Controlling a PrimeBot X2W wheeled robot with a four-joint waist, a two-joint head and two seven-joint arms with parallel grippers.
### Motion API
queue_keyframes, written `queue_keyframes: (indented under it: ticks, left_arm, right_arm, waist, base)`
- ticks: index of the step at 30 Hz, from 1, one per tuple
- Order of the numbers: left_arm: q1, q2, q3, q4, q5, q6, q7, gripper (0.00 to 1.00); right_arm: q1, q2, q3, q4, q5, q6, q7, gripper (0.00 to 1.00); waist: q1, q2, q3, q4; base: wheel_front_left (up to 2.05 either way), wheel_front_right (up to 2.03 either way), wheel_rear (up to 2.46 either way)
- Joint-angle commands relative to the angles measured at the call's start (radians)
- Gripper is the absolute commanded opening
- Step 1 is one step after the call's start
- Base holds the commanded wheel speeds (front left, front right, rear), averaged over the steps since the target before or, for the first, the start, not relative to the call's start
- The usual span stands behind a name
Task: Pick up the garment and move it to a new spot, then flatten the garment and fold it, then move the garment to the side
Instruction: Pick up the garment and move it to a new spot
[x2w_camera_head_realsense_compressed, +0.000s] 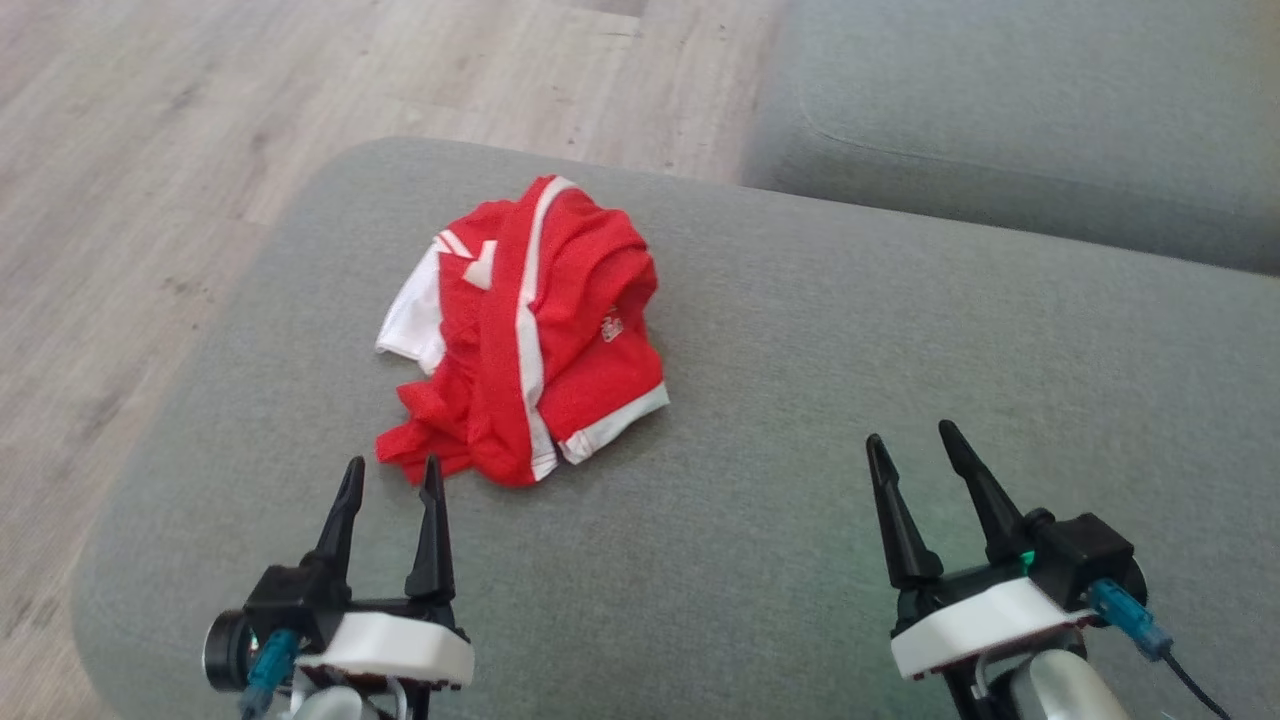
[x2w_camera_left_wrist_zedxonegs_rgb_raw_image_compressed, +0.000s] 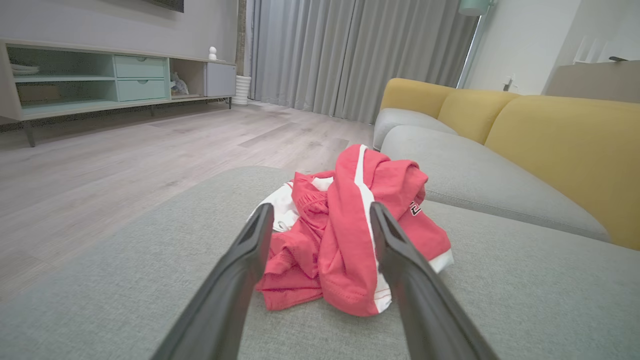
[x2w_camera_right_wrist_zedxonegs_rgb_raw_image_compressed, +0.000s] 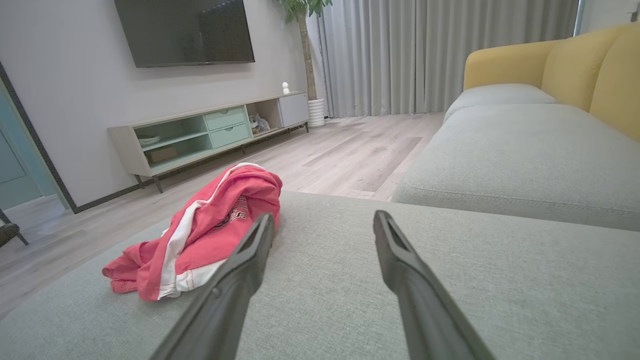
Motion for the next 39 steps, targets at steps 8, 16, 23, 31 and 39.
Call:
queue_keyframes:
  ticks: [8, 16, 23, 31, 39]
  left_arm:
    - [-0.025, 0.014, 0.043, -0.042, -0.003, 0.009, -0.010, 1.00]
    - [-0.133, 0.065, 0.056, -0.029, -0.008, -0.020, 0.021, 1.00]
    - [-0.419, 0.130, 0.039, 0.092, -0.019, -0.076, 0.213, 1.00]
    - [-0.647, 0.192, -0.071, 0.284, -0.041, -0.128, 0.404, 1.00]
    - [-0.710, 0.221, -0.147, 0.421, -0.116, -0.131, 0.434, 1.00]
  right_arm:
    - [-0.045, -0.009, 0.034, -0.025, 0.015, -0.001, -0.011, 1.00]
    - [-0.083, -0.009, 0.020, -0.047, -0.014, -0.001, -0.011, 1.00]
    - [-0.137, -0.009, -0.011, -0.083, -0.052, -0.001, -0.011, 1.00]
    - [-0.182, -0.009, -0.019, -0.100, -0.061, -0.001, -0.011, 1.00]
    - [-0.200, -0.009, -0.014, -0.116, -0.073, -0.001, -0.011, 1.00]
  waist:
    - [0.0000, 0.0000, 0.005, 0.019]
    - [0.0000, 0.0000, 0.099, -0.032]
    - [0.0000, 0.0000, 0.227, -0.069]
    - [0.0000, 0.0000, 0.304, -0.114]
    - [0.0000, 0.0000, 0.334, -0.150]
  base:
    - [0.00, 0.00, 0.00]
    - [0.00, 0.00, 0.00]
    - [0.00, 0.00, 0.00]
    - [0.00, 0.00, 0.00]
    - [0.00, 0.00, 0.00]
